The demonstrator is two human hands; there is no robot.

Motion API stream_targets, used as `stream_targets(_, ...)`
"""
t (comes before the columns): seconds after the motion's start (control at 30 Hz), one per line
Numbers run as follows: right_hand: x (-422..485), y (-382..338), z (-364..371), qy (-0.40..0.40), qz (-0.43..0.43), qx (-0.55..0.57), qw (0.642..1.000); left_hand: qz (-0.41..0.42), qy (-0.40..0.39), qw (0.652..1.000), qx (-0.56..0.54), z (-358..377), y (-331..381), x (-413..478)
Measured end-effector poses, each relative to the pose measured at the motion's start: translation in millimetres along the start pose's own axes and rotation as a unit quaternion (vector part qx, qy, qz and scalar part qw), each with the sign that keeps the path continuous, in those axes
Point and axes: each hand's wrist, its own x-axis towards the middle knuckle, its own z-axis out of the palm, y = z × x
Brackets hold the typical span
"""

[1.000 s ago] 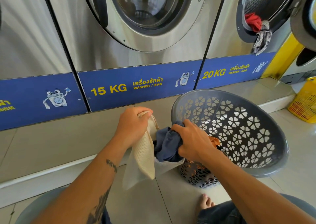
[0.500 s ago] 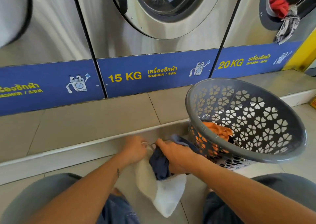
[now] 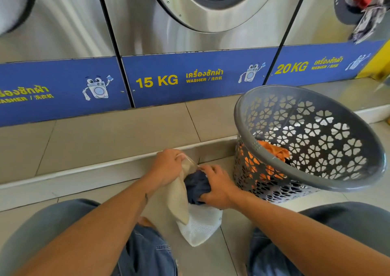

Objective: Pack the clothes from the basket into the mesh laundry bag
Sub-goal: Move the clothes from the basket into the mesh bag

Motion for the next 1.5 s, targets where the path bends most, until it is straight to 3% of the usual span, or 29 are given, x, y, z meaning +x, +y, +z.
stream_targets(0.13, 1.7, 19.0, -1.3, -0.068, 0.163, 0.123, 0.977, 0.017, 0.028, 0.999, -0.009, -1.6, 7.1, 1.2)
stream_targets(0.2, 2.5, 21.2, -9.3, -0.098, 0.185, 0.109, 0.972, 0.021, 0.033, 0.999, -0.005, -1.7, 8.5, 2.6)
stream_targets(0.33, 3.1, 5.9, -21.5, -0.073, 0.152, -0.005, 0.986, 0.032, 0.018, 0.999, 0.004, 0.0, 10.5, 5.0)
stream_targets(0.47, 9.7, -18.0, -35.0, 0.006, 0.109, -0.016, 0.994, 0.045, 0.018, 0.999, 0.003, 1.1, 11.9, 6.2)
stream_targets(0.57, 16.8, -21.7, -37.4, 0.067, 0.027, 0.06, 0.996, 0.048, 0.023, 0.999, 0.011, 1.8, 10.0, 8.2)
stream_targets(0.67, 12.3, -21.2, -32.0, 0.049, -0.046, 0.148, 0.987, 0.046, 0.029, 0.998, 0.006, 2.3, 8.9, 10.6)
stream_targets(0.73, 6.4, -13.1, -22.2, 0.001, -0.081, 0.104, 0.991, 0.044, 0.034, 0.998, 0.003, 3.1, 8.7, 11.7)
stream_targets(0.8, 3.9, 0.3, -13.9, -0.022, -0.086, -0.045, 0.995, 0.045, 0.032, 0.998, 0.007, 3.3, 9.1, 11.7)
stream_targets(0.87, 4.0, 14.7, -12.8, -0.034, -0.068, -0.221, 0.972, 0.049, 0.039, 0.998, 0.011, 1.9, 7.9, 13.0)
stream_targets(1.0, 3.6, 26.2, -16.1, -0.061, -0.062, -0.371, 0.925, 0.042, 0.068, 0.997, 0.007, -2.1, 6.5, 18.3)
stream_targets(1.23, 7.3, 23.4, -29.7, 0.09, -0.089, -0.391, 0.912, 0.094, 0.14, 0.986, 0.014, -1.7, 16.6, 25.0)
stream_targets(1.4, -1.8, 33.0, -31.4, 0.056, -0.109, -0.361, 0.924, 0.103, 0.023, 0.992, 0.075, 8.6, 15.0, 21.5)
stream_targets(1.5, -5.0, 30.6, -34.1, 0.041, -0.131, -0.345, 0.929, 0.097, 0.005, 0.992, 0.081, 9.6, 12.5, 19.0)
